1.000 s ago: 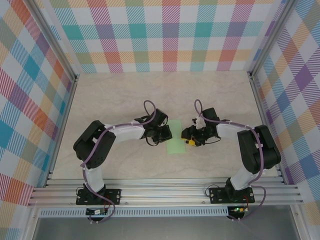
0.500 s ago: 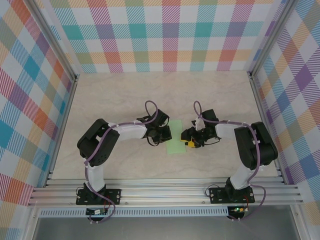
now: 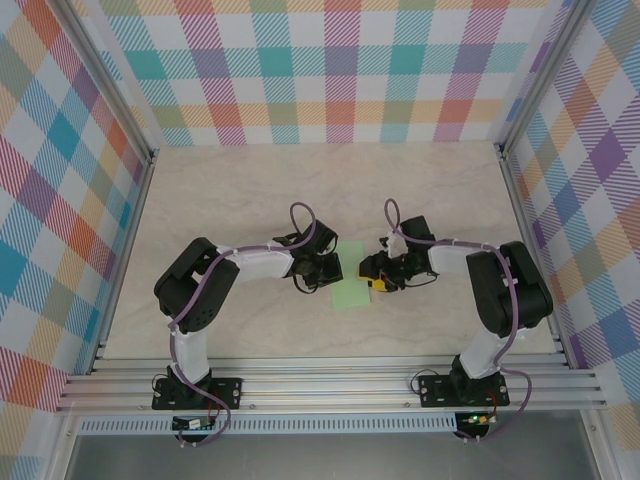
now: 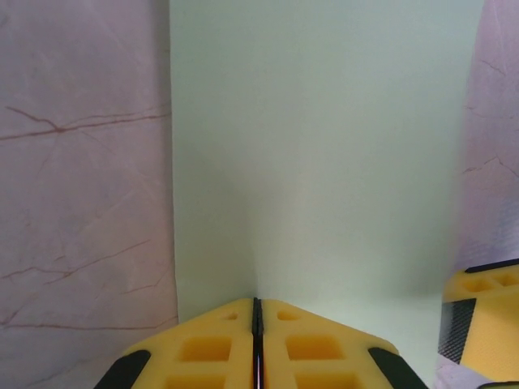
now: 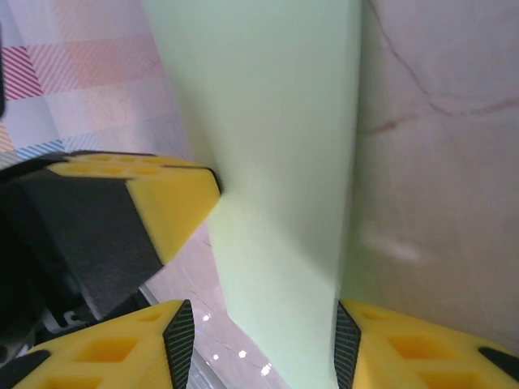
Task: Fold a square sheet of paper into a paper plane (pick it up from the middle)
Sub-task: Third fold the triangle at the center of the table.
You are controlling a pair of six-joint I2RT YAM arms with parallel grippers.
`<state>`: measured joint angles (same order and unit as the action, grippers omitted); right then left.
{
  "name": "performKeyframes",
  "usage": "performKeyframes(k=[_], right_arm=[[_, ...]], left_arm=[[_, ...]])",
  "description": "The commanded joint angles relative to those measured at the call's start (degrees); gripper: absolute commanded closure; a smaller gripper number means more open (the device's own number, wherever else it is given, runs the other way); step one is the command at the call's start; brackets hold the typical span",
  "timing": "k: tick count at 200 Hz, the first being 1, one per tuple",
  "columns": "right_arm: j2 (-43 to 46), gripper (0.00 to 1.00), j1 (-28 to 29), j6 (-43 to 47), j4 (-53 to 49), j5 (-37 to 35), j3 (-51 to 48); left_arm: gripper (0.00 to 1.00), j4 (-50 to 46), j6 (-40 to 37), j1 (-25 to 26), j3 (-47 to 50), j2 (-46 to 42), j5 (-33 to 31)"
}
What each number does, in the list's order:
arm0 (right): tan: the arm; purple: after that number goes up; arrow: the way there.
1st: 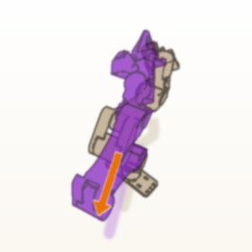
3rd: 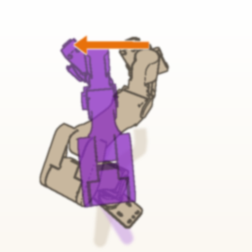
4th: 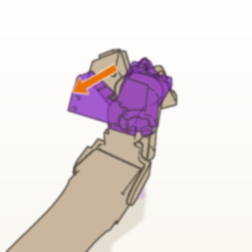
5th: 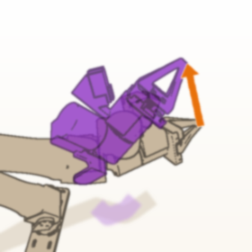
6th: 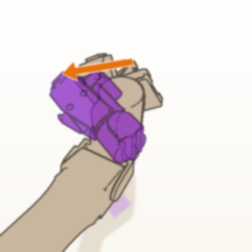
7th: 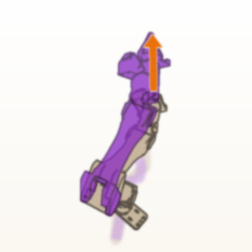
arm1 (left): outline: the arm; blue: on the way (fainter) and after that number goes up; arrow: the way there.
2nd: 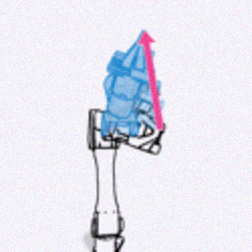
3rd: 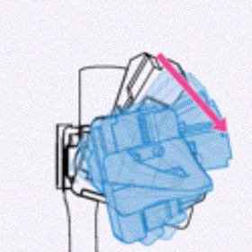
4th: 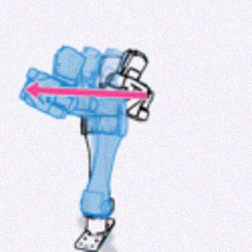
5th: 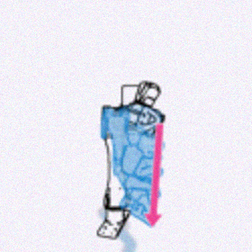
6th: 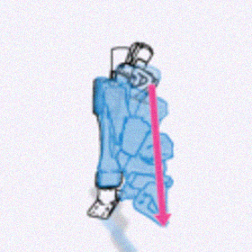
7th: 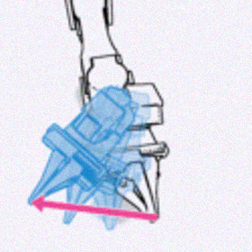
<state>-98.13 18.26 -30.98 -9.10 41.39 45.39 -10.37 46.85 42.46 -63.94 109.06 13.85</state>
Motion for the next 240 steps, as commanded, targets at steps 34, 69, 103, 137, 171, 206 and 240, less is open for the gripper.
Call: performKeyframes(k=[34,69,103,137,171,206,240], right_arm=[[-2.9,0.5,0.2,2.3,-2.8,0.8,5.6],[-4.0,0.58,0.2,3.5,-6.2,-2.3,6.6],[-4.6,0.7,0.2,4.0,-7.0,-0.6,6.8],[-4.4,0.77,0.1,4.4,-8.4,-0.3,7.2],[-4.4,0.82,0.1,4.8,-10.7,-0.2,8.3],[-5.1,0.89,0.1,4.9,-12.5,0.6,9.8],[-5.3,0.9,0.1,5.1,-14.8,-0.2,10.9]], left_arm=[[0.91,-1.8,-1.1,-0.5,1.1,-1.6,-1.0],[0.89,-0.2,-2.2,0.0,1.9,-3.9,-0.5],[0.83,1.4,-4.9,1.1,4.0,-9.1,-1.3],[0.72,4.3,-7.7,4.4,7.9,-15.4,-5.6],[0.65,6.1,-12.5,9.4,11.4,-19.8,-13.2],[0.62,11.8,-22.8,17.3,14.6,-20.8,-23.9],[0.64,-0.9,-26.4,19.6,7.5,-17.2,-25.9]])
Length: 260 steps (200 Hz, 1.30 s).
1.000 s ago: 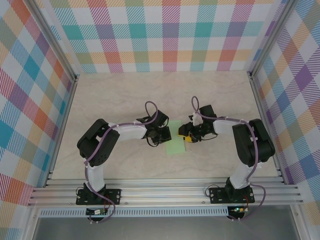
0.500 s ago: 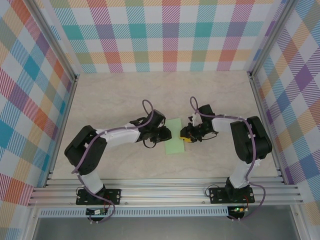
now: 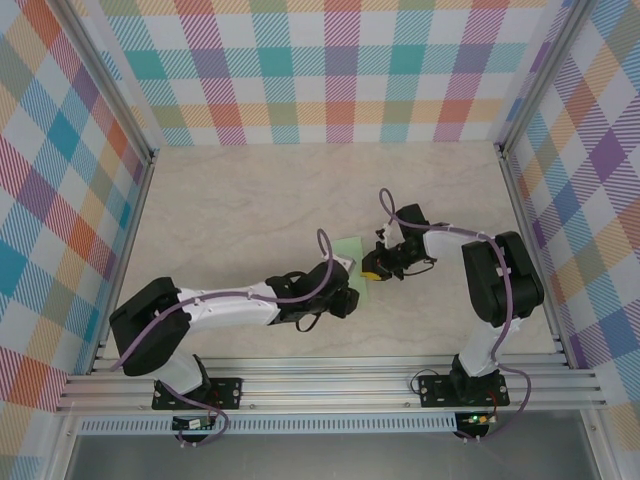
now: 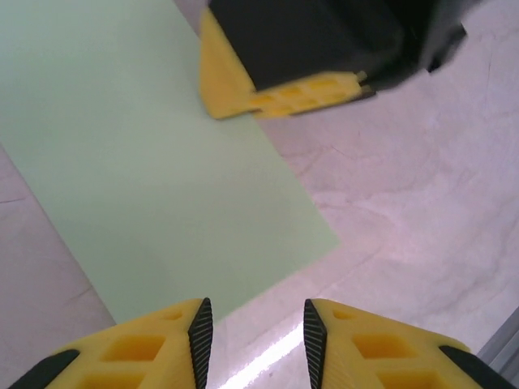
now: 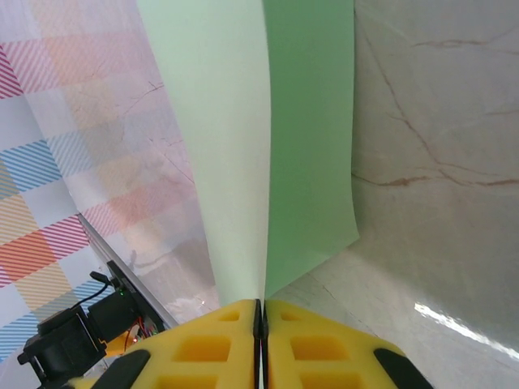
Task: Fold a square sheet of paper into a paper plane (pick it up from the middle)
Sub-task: Third fold the triangle at the center of the table.
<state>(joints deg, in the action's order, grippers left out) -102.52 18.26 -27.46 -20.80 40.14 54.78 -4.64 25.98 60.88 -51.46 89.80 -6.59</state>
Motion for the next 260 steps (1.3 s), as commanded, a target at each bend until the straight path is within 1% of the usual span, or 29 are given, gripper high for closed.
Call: performKeyframes(k=[1,10,24,40,62,77,98,119,143,155,173,184,214,243,253,260], right_arm=[[-1.0,0.9,0.1,1.6,-3.1,1.0,1.5],[-1.2,0.9,0.1,1.6,-3.4,1.1,1.6],[-1.6,0.9,0.0,1.6,-3.5,2.0,1.8],[-1.9,0.9,0.1,1.7,-3.8,2.5,2.2],[-2.3,0.9,0.1,1.7,-4.3,2.1,2.7],[-2.4,0.9,0.1,1.6,-4.3,2.1,2.7],[-2.5,0.9,0.1,1.7,-4.6,2.1,2.9],[-2.4,0.89,0.1,1.6,-4.7,2.3,3.0],[-2.1,0.85,0.1,1.4,-4.7,2.5,3.0],[-2.0,0.82,0.1,1.3,-4.6,2.5,3.0],[-1.9,0.82,0.1,1.2,-4.4,2.7,3.0],[-1.8,0.81,0.1,1.0,-4.1,3.0,2.9],[-1.6,0.81,0.0,0.7,-4.4,2.7,3.2],[-1.5,0.81,-0.1,0.8,-5.1,2.6,3.6],[-1.7,0.81,-0.1,0.8,-5.1,2.5,3.6],[-1.6,0.82,-0.1,0.8,-5.1,2.4,3.6]], left_arm=[[0.64,-6.7,-5.7,1.3,-5.1,2.2,-5.5],[0.61,-7.1,-7.0,2.8,-5.2,2.8,-7.9],[0.52,-6.7,-8.6,4.9,-4.9,3.5,-10.1],[0.48,-7.3,-10.5,7.0,-5.8,4.7,-12.4],[0.43,-8.7,-11.9,8.6,-8.1,7.3,-15.2],[0.36,-9.0,-12.3,9.3,-9.4,8.7,-16.6],[0.34,-9.2,-12.2,9.9,-10.7,10.2,-19.3],[0.34,-9.8,-12.5,9.9,-12.0,11.8,-20.3],[0.39,-10.4,-12.4,9.9,-13.0,13.4,-20.7],[0.44,-10.8,-11.9,9.9,-13.2,14.0,-20.9],[0.48,-10.8,-11.5,9.8,-13.0,14.0,-20.9],[0.55,-10.7,-11.3,9.8,-12.7,13.7,-20.9],[0.66,-9.4,-11.1,9.8,-11.6,12.4,-20.8],[0.84,-9.1,-10.8,9.9,-11.6,12.8,-20.6],[0.91,-9.0,-10.5,9.9,-11.5,12.5,-20.8],[0.94,-8.5,-10.1,9.8,-11.0,12.1,-21.0]])
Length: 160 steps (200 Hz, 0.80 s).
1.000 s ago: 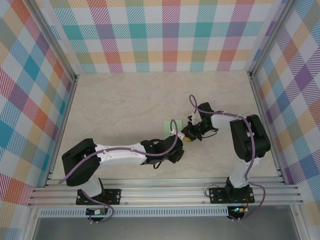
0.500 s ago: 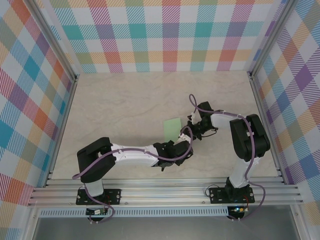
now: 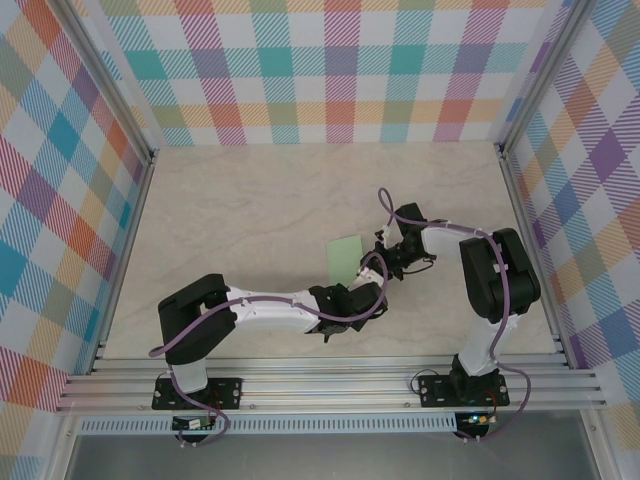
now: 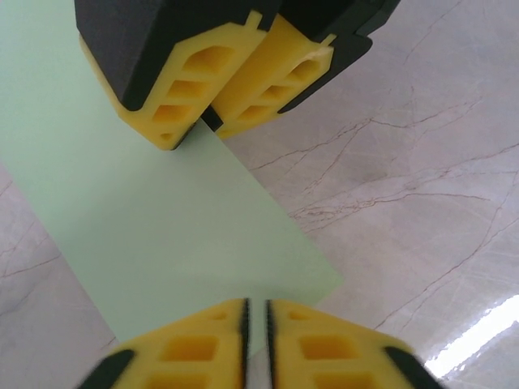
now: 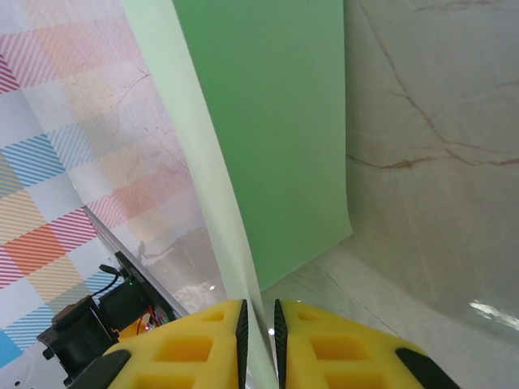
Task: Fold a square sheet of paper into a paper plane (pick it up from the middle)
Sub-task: Third fold the triangle at the center of the table.
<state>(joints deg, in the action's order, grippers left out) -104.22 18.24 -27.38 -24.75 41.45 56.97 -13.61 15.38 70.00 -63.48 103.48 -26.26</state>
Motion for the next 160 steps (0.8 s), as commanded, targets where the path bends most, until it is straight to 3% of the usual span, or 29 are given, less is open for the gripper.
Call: performKeyframes(k=[1,11,25,51,59,83,141,160], right_arm=[[0.0,0.82,0.0,0.7,-1.3,1.1,1.4],[0.0,0.82,-0.2,0.7,-1.2,1.1,1.4],[0.2,0.82,-0.2,0.4,-1.0,1.2,1.3],[0.3,0.85,-0.1,-0.2,-0.3,2.3,1.3],[0.4,0.85,-0.2,-0.3,-0.2,2.4,1.3],[0.7,0.87,-0.2,-0.2,-0.3,2.8,1.3],[0.8,0.86,-0.3,-0.2,-0.1,3.0,0.6],[0.8,0.86,-0.4,-0.2,-0.1,2.9,0.5]], left_arm=[[0.94,0.5,0.5,0.7,1.1,-1.7,-1.3],[1.0,1.3,0.8,0.3,1.9,-2.5,-0.3],[0.99,1.7,1.0,-0.1,2.5,-3.6,0.6],[0.69,2.9,0.1,-0.1,4.3,-5.8,2.4],[0.55,3.1,-0.1,-0.2,4.5,-5.9,2.8],[0.44,2.3,-1.0,-0.1,3.1,-3.9,3.4],[0.41,-0.3,-1.9,0.5,-2.0,2.1,-3.0],[0.45,-0.4,-1.9,0.5,-2.6,2.4,-4.2]])
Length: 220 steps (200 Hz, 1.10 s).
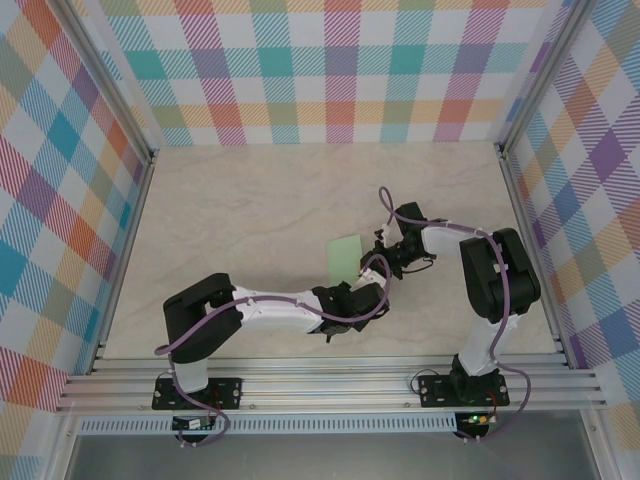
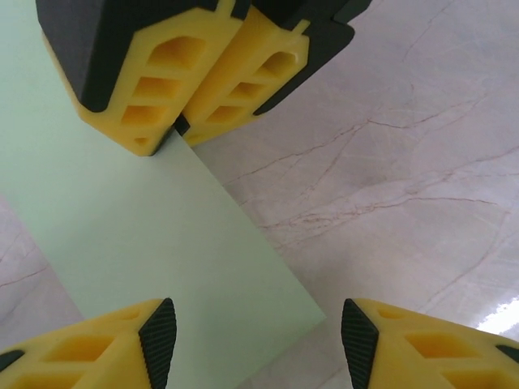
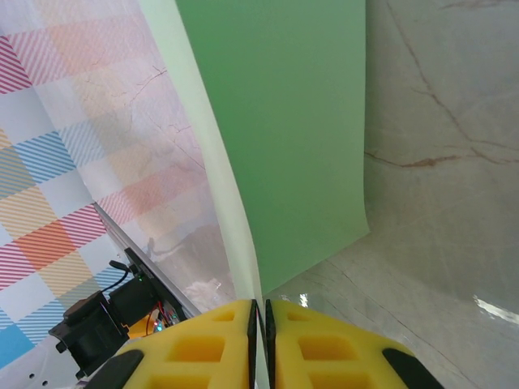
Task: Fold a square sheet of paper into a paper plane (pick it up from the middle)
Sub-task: Third fold the triangle at the center of the table.
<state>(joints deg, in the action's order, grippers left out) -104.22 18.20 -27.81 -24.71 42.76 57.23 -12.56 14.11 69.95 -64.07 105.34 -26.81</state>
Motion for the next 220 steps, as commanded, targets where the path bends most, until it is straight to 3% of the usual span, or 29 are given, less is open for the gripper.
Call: performKeyframes(k=[1,65,117,181,196,220], right_arm=[[0.8,0.86,-0.3,0.2,-0.2,1.6,0.2],[1.3,0.85,-0.5,0.3,-0.7,1.2,0.3],[1.5,0.83,-0.5,0.4,-1.1,0.6,0.3],[7.4,0.67,-3.6,2.0,-6.4,-10.0,1.1],[8.3,0.68,-3.8,2.2,-6.1,-10.0,1.6],[6.6,0.79,-3.8,1.1,-2.9,-4.3,2.8]], left_arm=[[0.45,-1.5,-0.6,0.5,-2.0,0.6,-3.7],[0.79,-1.6,0.6,0.4,-0.7,-1.5,-4.8],[1.0,-1.1,0.4,-0.2,0.0,-3.3,-3.2],[1.0,4.2,2.3,-5.7,5.0,-7.8,12.6],[1.0,4.5,2.5,-7.3,5.7,-8.3,16.2],[1.0,6.2,3.1,-9.5,8.0,-9.5,21.0]])
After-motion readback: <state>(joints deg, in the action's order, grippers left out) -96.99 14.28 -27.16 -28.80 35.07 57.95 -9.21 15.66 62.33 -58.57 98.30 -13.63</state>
